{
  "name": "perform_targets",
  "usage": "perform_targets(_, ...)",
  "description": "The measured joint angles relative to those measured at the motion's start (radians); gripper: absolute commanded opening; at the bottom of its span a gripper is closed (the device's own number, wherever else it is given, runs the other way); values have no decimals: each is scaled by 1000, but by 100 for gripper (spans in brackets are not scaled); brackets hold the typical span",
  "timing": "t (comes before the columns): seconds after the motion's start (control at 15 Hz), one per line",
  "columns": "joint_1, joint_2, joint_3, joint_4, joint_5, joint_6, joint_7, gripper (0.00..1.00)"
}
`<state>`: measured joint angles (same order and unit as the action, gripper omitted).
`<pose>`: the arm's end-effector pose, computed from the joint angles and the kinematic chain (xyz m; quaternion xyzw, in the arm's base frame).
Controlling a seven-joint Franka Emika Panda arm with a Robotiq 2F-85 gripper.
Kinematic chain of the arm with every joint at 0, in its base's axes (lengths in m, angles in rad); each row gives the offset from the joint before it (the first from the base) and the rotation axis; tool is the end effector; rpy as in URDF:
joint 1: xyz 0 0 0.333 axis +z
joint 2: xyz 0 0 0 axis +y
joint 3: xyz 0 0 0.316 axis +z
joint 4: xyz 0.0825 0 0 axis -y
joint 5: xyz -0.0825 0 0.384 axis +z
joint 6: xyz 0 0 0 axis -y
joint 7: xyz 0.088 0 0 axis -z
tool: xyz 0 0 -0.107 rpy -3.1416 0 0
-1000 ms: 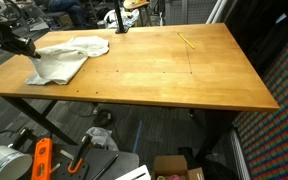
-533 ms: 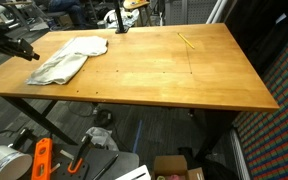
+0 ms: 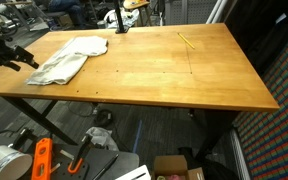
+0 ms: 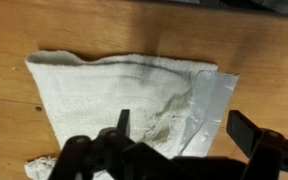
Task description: Fold the towel on the table
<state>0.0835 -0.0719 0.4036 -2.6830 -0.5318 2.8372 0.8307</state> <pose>0.3671 0.2219 0.2733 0.9847 0.0743 0.1543 0.0316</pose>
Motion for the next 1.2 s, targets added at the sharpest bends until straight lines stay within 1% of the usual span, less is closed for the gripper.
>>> perform_targets(0.13,46,23,-35,22,171,-10,-143,100)
perform_targets(0.27,70,50,-66,67,340,-40,-280,100)
perform_targets(0.47,74,63,-123,173,590,-147,-491,100)
perform_targets(0.6,61,46,-177,250,696,-242,-586,100)
perform_targets(0.73,39,37,-228,318,728,-308,-612,100)
perform_targets(0.87,14,42,-271,378,733,-348,-614,100)
perform_targets(1.0,-5,62,-300,425,733,-359,-614,100)
perform_targets(1.2,-22,123,-324,485,738,-356,-614,100)
